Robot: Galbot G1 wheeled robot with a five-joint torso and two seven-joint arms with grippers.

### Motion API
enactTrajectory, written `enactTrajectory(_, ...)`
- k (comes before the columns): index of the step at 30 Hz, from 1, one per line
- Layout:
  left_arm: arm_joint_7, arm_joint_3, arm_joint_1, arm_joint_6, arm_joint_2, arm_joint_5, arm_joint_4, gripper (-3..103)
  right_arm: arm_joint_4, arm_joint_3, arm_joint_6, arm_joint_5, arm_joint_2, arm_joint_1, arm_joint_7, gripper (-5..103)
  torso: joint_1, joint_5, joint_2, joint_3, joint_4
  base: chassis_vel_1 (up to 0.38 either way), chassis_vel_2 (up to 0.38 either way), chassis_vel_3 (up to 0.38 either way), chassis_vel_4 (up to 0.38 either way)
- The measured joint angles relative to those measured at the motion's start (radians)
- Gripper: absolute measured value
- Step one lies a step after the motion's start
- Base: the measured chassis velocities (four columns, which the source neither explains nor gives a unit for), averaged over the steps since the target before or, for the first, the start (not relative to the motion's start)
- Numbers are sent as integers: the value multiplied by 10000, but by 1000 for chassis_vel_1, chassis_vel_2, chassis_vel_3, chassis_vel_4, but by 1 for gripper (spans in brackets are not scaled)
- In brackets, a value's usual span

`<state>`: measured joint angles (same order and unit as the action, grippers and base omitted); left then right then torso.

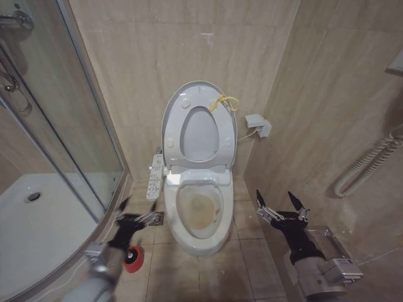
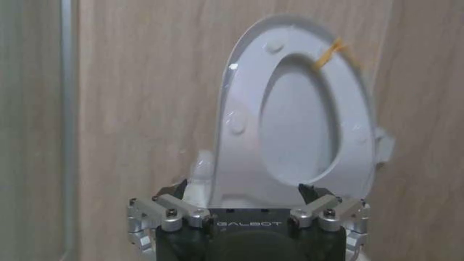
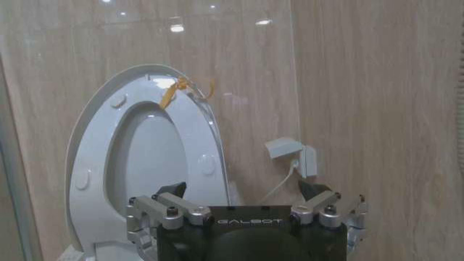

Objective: Open the toilet lid, clean the toilet bowl with a toilet brush, close the toilet lid, and flush.

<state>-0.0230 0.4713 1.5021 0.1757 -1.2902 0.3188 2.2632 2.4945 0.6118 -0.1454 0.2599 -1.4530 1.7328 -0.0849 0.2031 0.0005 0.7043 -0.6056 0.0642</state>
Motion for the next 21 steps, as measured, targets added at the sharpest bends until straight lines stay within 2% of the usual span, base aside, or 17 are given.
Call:
enactTrajectory(7, 230, -54, 71, -430, -40, -166, -44, 100, 0, 0, 0, 0, 0, 0, 1, 100, -1, -4, 1, 2, -4, 0, 0, 0, 0)
enactTrajectory(10, 433, -29, 200, -831, -62, -208, -206, 100, 0, 0, 0, 0, 0, 0, 1, 100, -1, -4, 0, 2, -2, 0, 0, 0, 0)
enactTrajectory(15, 433, 41, 371, -1224, -39, -470, -482, 100, 0, 0, 0, 0, 0, 0, 1, 100, -1, -3, 1, 2, -3, 0, 0, 0, 0)
enactTrajectory(17, 268, 175, 381, -2103, -35, -1084, -1255, 100, 0, 0, 0, 0, 0, 0, 0, 100, -2, -6, 1, 2, 0, 0, 0, 0, 0)
enactTrajectory(21, 179, 254, 683, -2500, -24, -1536, -1588, 100, 1, 0, 0, 0, 0, 0, 1, 100, -1, -5, 2, 2, -2, 0, 0, 0, 0)
